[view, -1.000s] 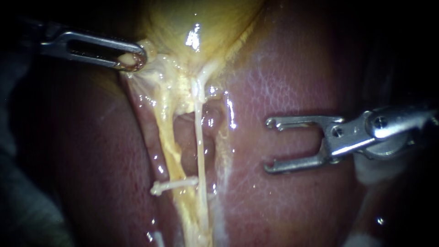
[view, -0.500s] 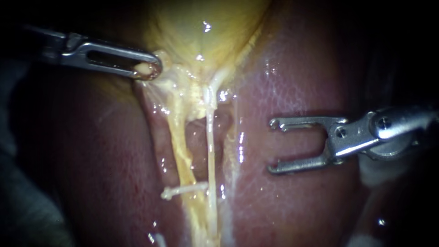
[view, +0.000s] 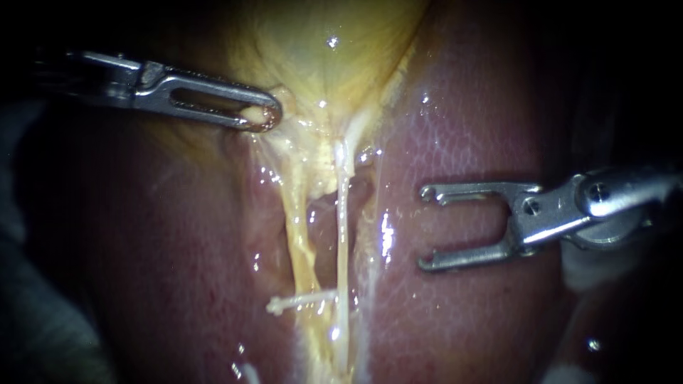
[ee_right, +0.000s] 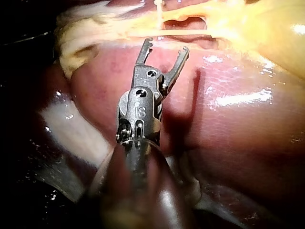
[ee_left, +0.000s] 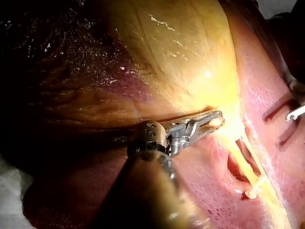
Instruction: Going back first clip left tube
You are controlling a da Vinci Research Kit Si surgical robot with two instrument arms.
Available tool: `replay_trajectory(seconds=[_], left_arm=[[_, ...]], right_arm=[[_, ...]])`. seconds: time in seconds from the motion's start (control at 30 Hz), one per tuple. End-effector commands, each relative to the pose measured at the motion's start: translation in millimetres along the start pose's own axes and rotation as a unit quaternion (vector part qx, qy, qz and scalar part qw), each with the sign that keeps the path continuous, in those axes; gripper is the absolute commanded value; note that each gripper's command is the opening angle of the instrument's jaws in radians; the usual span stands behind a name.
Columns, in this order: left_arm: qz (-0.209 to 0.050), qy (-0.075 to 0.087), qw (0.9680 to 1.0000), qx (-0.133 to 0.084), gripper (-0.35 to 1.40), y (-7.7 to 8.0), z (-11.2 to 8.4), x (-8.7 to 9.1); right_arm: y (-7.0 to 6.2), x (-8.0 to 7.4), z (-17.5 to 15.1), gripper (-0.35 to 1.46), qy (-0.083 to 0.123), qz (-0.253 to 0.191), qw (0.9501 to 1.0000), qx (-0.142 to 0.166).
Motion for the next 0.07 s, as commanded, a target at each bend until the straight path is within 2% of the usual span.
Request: replay_trajectory(seconds=[0.03, 0.07], left_arm=[[0.000, 0.000, 1.0000, 0.000, -0.35, 0.0, -0.1, 0.0], [0.000, 0.000, 1.0000, 0.000, -0.35, 0.0, -0.1, 0.0]], right_arm=[[0.0, 0.0, 0.0, 0.50, 0.000, 0.000, 1.0000, 0.000], [0.0, 0.0, 0.0, 0.50, 0.000, 0.000, 1.0000, 0.000]])
